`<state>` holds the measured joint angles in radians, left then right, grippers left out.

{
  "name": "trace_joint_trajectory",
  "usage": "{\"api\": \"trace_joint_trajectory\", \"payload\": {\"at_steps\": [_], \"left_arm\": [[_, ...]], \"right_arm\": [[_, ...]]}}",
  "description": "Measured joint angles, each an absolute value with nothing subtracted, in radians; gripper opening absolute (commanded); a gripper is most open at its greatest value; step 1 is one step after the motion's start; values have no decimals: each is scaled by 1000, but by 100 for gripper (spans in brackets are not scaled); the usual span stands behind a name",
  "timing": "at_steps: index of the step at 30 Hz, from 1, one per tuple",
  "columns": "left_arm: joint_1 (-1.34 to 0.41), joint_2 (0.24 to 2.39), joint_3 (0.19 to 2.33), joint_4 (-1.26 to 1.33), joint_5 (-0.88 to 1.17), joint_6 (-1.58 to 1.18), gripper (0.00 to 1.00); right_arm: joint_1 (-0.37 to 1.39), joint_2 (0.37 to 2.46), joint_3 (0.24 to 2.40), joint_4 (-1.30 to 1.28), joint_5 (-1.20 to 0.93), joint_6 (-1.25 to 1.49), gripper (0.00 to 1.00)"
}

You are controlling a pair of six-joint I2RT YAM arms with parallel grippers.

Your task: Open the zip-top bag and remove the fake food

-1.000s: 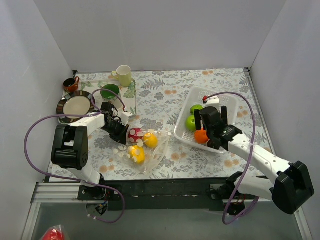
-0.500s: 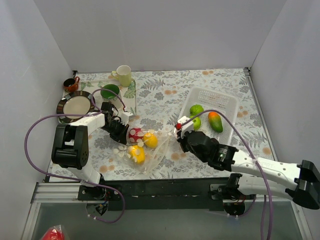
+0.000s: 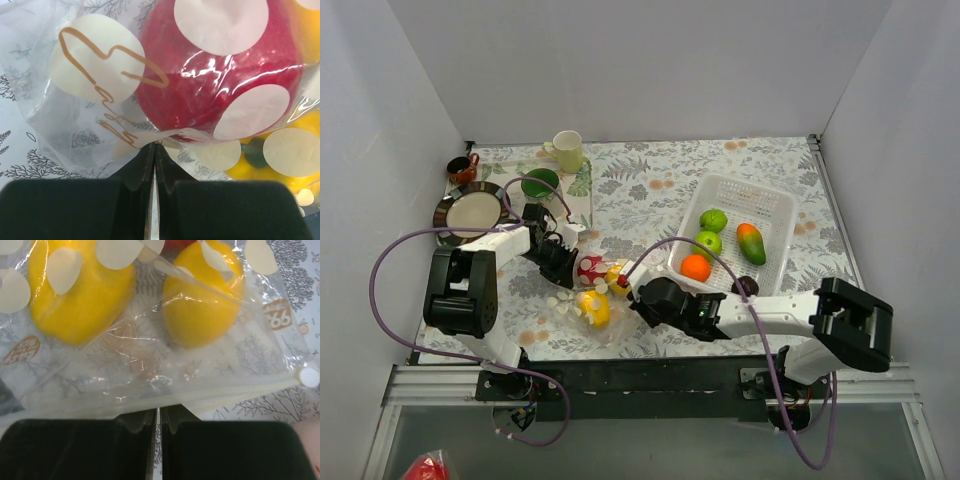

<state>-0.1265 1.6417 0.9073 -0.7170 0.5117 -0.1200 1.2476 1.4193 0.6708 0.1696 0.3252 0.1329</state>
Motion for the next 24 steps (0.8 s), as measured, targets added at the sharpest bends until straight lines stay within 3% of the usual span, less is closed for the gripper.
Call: {"api": "trace_joint_trajectory", "payload": {"at_steps": [2, 3, 5, 7, 8, 9, 15, 24], "left_arm": [[-127, 1642, 908, -718, 511, -120, 0], [-126, 1642, 908, -719, 510, -120, 0], [-126, 1642, 910, -721, 508, -119, 0], [-126, 1642, 910, -721, 508, -116, 0], [-126, 1642, 910, -722, 508, -115, 0], [-126, 1642, 910, -722, 508, -114, 0], [-126, 1642, 910, -722, 508, -109, 0], [-126, 1642, 910, -727, 510, -93, 0]], "right_arm": [[1248, 1486, 699, 191, 317, 131, 21], [1246, 1514, 713, 199, 317, 128, 33], [1244, 1555, 732, 222, 323, 128, 44], [1243, 1573, 737, 253, 344, 123, 63], [1243, 1578, 737, 277, 366, 118, 77], [1243, 1581, 737, 299, 385, 118, 98], [1230, 1648, 791, 351, 479, 98, 98], [1189, 1750, 857, 406, 459, 93, 98]]}}
